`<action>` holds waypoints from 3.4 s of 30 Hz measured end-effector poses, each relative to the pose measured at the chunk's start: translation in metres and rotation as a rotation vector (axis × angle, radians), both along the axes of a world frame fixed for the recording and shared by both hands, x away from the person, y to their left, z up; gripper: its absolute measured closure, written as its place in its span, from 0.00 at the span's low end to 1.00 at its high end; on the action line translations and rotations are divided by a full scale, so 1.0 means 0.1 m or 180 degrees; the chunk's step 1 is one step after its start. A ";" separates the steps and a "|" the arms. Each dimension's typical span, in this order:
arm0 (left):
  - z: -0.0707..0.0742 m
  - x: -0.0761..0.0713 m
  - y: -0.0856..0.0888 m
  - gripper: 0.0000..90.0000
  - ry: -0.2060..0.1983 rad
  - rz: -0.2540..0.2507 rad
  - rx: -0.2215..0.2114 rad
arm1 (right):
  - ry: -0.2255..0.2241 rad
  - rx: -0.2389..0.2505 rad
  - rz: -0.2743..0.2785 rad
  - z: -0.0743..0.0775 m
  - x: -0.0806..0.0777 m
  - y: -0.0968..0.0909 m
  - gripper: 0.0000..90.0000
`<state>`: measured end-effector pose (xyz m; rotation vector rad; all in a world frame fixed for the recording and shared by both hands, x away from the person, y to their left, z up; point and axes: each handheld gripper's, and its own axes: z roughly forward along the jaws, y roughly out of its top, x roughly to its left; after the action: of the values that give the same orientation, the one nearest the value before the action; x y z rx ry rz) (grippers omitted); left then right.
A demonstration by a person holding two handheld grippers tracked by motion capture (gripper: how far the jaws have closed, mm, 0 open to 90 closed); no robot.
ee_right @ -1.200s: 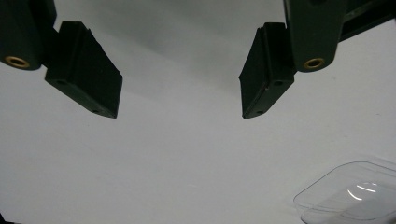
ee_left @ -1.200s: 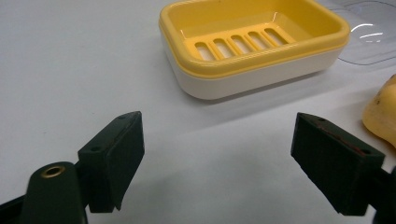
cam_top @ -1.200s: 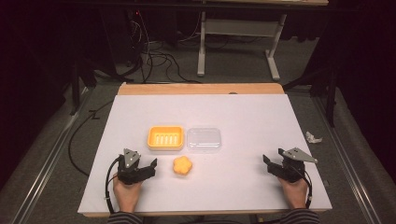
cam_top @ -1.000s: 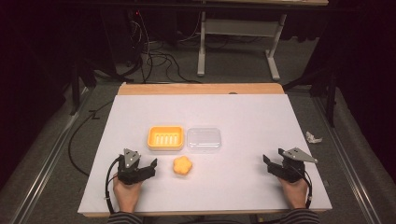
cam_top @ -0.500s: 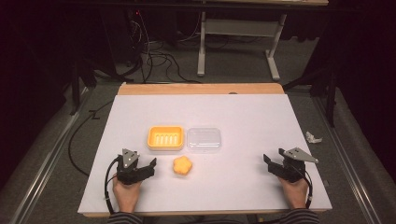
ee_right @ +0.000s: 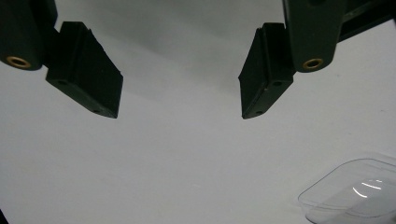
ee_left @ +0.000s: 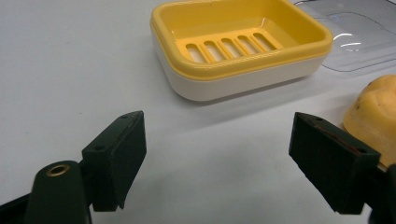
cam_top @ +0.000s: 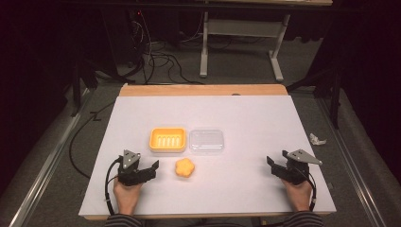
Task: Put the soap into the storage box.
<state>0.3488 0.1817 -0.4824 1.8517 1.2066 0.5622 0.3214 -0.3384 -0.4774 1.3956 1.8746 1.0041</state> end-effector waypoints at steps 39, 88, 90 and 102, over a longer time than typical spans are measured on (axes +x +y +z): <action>0.28 -0.18 -0.41 0.22 0.0002 -0.0436 0.0029 | -0.0015 0.0009 0.0015 0.00 -0.01 0.00 0.34; 0.25 0.05 -1.05 0.17 0.0591 -0.0924 0.0389 | -0.0037 0.0101 -0.0042 0.00 -0.01 -0.04 0.32; 0.26 0.08 -1.09 0.17 0.0628 -0.0929 0.0483 | -0.0029 0.0084 -0.0045 0.00 -0.01 -0.04 0.32; 0.27 0.16 -1.21 0.20 0.0678 -0.0957 0.0687 | 0.0000 0.0059 -0.0010 0.00 0.00 -0.02 0.32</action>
<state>0.3644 0.0603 -0.4550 2.2733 1.0027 0.3435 0.3215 -0.3408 -0.4773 1.4089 1.8671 1.0224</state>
